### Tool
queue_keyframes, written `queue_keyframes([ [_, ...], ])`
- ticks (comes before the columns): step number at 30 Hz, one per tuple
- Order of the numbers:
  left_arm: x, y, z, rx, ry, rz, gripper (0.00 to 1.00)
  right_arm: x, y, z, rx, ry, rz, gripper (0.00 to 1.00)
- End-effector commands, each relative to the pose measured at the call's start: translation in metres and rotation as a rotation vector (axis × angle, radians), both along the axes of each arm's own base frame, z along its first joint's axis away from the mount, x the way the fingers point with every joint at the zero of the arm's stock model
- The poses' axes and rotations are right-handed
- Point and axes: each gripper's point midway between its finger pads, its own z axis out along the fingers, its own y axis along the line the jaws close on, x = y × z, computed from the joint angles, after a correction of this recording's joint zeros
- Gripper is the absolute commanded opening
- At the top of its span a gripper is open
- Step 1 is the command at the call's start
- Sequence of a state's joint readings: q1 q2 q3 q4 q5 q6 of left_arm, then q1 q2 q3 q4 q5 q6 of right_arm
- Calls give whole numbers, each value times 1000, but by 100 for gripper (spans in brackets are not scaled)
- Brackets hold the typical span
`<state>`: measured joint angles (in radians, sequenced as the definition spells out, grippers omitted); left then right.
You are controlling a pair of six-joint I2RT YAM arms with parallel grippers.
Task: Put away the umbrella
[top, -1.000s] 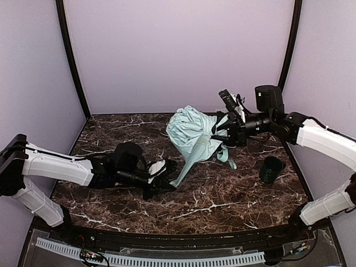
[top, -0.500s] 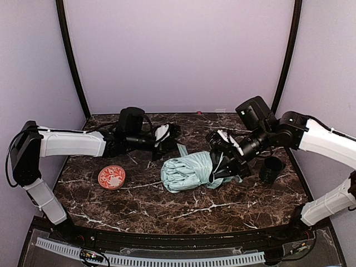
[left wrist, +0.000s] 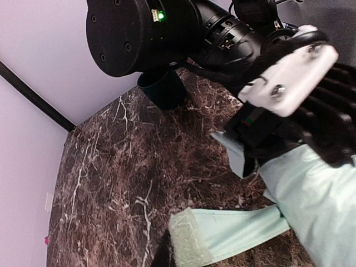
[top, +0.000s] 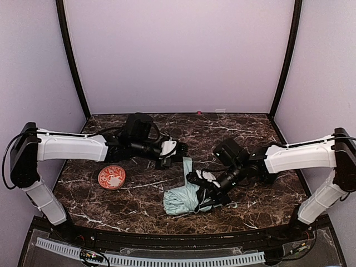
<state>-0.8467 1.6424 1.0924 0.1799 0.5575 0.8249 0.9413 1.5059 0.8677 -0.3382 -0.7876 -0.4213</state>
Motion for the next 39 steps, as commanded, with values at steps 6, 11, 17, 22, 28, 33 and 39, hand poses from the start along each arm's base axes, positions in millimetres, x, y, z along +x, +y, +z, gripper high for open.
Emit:
queue_keyframes([
  [6,-61,18,109,-346,-138,-60,0,65,-11,-37,-35,192,-412,0],
  [11,-121,-8,69,-270,-72,-213,0,89,-2,-47,-66,199,-475,0],
  [17,-139,-29,-13,-8,-40,-239,0,141,-7,-53,-59,225,-683,0],
  [22,-130,-15,-95,238,-54,-135,0,170,-11,-66,-58,286,-835,0],
  [28,-118,8,-171,497,-100,-84,0,175,-5,-76,-62,306,-839,0],
  [33,-117,18,-209,637,-93,-97,0,171,-8,-77,-80,332,-857,9],
  [39,-120,28,-227,716,-51,-102,0,148,-8,-73,-78,374,-837,26],
])
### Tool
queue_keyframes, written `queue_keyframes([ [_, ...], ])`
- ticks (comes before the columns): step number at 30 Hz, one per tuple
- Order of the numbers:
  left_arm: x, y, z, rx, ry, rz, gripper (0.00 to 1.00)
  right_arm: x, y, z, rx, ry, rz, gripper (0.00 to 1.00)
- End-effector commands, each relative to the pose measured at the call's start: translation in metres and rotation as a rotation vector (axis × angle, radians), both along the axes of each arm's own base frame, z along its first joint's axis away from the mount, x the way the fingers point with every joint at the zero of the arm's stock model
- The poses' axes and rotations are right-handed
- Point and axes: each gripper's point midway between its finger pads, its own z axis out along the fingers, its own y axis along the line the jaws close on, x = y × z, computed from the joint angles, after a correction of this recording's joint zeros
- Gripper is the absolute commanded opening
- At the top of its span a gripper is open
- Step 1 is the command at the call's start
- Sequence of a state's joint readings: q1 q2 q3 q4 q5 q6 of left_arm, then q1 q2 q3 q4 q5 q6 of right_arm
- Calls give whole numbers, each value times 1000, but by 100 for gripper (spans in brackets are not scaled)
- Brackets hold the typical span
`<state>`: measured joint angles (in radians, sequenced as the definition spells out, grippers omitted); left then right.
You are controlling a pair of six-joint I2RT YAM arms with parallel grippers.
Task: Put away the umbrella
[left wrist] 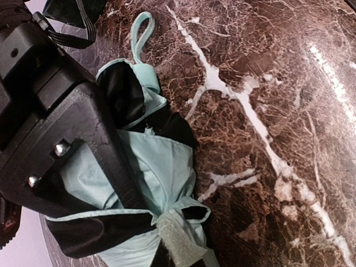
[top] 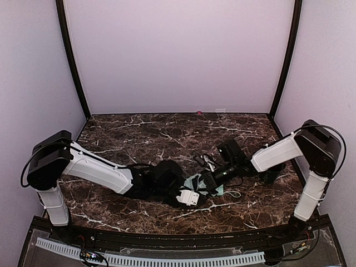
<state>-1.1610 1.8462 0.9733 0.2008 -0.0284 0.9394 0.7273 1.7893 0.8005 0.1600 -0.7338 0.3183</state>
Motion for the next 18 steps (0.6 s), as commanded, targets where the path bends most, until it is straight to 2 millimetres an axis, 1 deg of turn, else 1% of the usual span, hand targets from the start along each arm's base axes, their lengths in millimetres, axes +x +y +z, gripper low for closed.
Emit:
queue_keyframes([
  [1,-65,42,-76,285,225,-129,0,30,-10,-4,-39,-77,-169,26],
  [4,-62,40,-80,311,242,-127,0,25,-9,0,-34,-74,-169,27],
  [7,-55,39,-82,324,250,-111,0,15,-11,-2,-53,-43,-152,28],
  [9,-52,38,-82,321,264,-99,0,4,-20,-8,-101,-9,-141,29],
  [12,-52,40,-82,326,278,-95,0,-11,-34,-11,-163,25,-133,32],
  [15,-52,39,-85,338,300,-102,0,-27,-38,-4,-181,58,-109,34],
  [16,-52,39,-86,344,307,-103,0,-31,-38,9,-170,51,-101,35],
  [18,-53,40,-88,350,317,-99,0,-38,-40,21,-184,64,-88,35],
])
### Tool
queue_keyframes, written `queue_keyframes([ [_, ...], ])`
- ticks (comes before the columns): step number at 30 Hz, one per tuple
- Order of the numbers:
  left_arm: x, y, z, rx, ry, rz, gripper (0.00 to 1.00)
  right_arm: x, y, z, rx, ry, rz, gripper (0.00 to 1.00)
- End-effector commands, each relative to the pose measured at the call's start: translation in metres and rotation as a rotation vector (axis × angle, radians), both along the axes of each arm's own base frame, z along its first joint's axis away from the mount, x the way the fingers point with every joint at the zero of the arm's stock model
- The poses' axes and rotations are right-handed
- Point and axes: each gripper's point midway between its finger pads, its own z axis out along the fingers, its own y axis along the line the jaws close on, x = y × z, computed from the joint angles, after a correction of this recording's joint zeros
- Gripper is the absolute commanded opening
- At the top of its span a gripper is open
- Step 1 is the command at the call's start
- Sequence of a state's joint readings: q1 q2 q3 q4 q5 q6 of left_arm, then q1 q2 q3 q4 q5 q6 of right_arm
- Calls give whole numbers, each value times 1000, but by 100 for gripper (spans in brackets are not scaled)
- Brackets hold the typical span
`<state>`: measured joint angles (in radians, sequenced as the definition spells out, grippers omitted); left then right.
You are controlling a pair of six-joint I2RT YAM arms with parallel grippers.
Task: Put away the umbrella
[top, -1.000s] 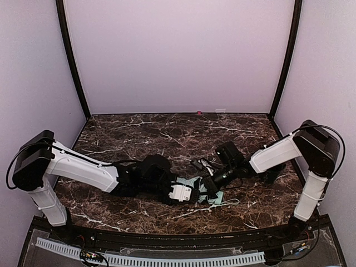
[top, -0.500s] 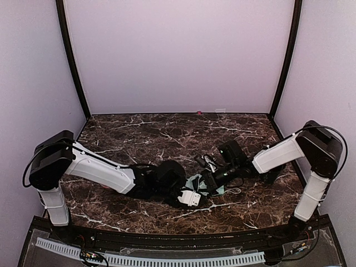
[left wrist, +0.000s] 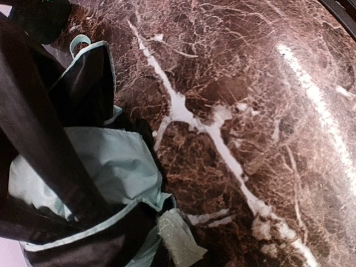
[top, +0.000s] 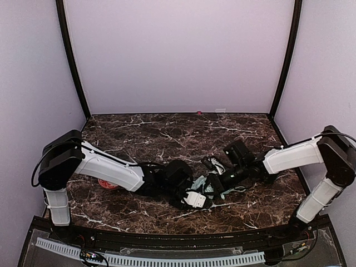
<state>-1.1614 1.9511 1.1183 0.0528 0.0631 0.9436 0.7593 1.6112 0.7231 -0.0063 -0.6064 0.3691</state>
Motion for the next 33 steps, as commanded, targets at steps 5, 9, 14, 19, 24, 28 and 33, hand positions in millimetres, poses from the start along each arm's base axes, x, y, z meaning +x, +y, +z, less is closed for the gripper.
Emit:
queue_keyframes([
  [5,-43,58,-69,275,215,-40,0,-35,-17,58,-54,89,62,36],
  [9,-42,57,-69,271,219,-35,0,-25,-18,96,-95,17,82,39],
  [14,-41,58,-69,273,219,-26,0,23,-15,88,-241,-162,14,45],
  [19,-41,59,-68,275,216,-18,0,31,0,41,-377,-166,86,56],
  [24,-41,59,-67,268,216,-14,0,3,11,7,-385,-97,114,64],
  [28,-41,60,-66,265,216,-8,0,-1,11,-21,-409,-78,104,66],
  [33,-41,65,-62,256,194,7,0,7,5,-47,-469,-104,90,43],
])
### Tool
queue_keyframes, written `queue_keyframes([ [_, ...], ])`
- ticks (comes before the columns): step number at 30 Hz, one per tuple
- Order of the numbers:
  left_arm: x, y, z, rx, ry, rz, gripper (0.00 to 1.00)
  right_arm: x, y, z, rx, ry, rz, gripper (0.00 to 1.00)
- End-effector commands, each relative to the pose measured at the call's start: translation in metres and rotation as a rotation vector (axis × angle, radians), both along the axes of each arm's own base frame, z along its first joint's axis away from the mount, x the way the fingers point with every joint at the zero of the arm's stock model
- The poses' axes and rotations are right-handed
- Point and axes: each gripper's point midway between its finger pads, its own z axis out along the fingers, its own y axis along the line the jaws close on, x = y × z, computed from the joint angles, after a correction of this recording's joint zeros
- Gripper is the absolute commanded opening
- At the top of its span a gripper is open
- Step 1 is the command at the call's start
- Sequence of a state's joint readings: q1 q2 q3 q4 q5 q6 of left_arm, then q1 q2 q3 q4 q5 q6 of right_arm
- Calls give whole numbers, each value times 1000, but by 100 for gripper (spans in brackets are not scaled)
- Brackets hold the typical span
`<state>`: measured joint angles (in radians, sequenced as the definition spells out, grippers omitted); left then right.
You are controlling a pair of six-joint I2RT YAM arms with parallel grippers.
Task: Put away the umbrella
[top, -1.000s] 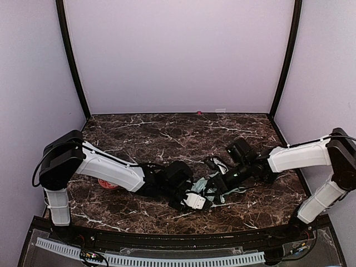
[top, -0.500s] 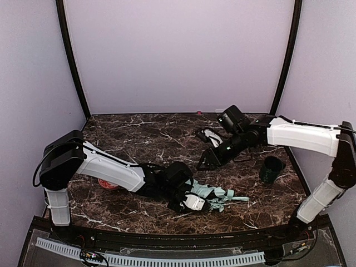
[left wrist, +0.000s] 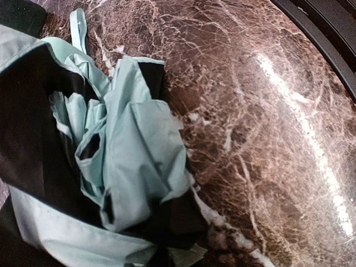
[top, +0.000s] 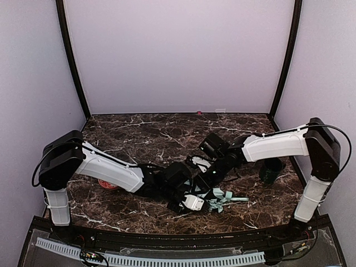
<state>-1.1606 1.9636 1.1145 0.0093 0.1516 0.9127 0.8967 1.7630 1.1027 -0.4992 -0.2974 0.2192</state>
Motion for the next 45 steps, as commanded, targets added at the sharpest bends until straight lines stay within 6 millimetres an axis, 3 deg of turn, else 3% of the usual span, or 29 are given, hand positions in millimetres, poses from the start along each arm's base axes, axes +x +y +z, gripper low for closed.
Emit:
queue_keyframes([
  [1,-22,62,-48,232,75,32,0,2,-12,-43,-103,-13,-21,32],
  [3,-20,65,-46,215,50,46,0,8,-11,-40,-94,-34,-25,17],
  [7,-12,67,-40,162,-6,90,0,12,-4,-26,-35,-47,-5,1],
  [14,12,70,-14,-6,-163,201,0,9,12,26,236,-70,67,0],
  [18,16,67,-4,-79,-163,245,1,6,16,36,305,-101,103,0],
  [21,17,64,-5,-91,-151,267,15,3,14,28,301,-93,110,0],
  [25,14,71,-4,-108,-124,305,49,2,10,17,275,-93,113,0],
  [26,13,73,1,-129,-116,319,59,3,9,15,266,-98,111,0],
  [28,12,78,17,-185,-87,357,67,3,6,10,246,-102,110,0],
  [31,12,87,46,-297,71,454,69,3,5,8,242,-107,114,0],
  [36,17,90,84,-447,573,630,57,6,6,12,249,-130,110,0],
  [37,11,86,87,-435,669,637,57,6,7,13,250,-133,112,0],
  [42,-16,63,91,-285,1065,684,66,10,4,8,210,-156,90,0],
  [43,-16,62,84,-244,1083,721,76,10,5,8,207,-159,87,0],
  [45,-13,59,75,-200,1085,753,79,13,5,9,197,-176,78,0],
])
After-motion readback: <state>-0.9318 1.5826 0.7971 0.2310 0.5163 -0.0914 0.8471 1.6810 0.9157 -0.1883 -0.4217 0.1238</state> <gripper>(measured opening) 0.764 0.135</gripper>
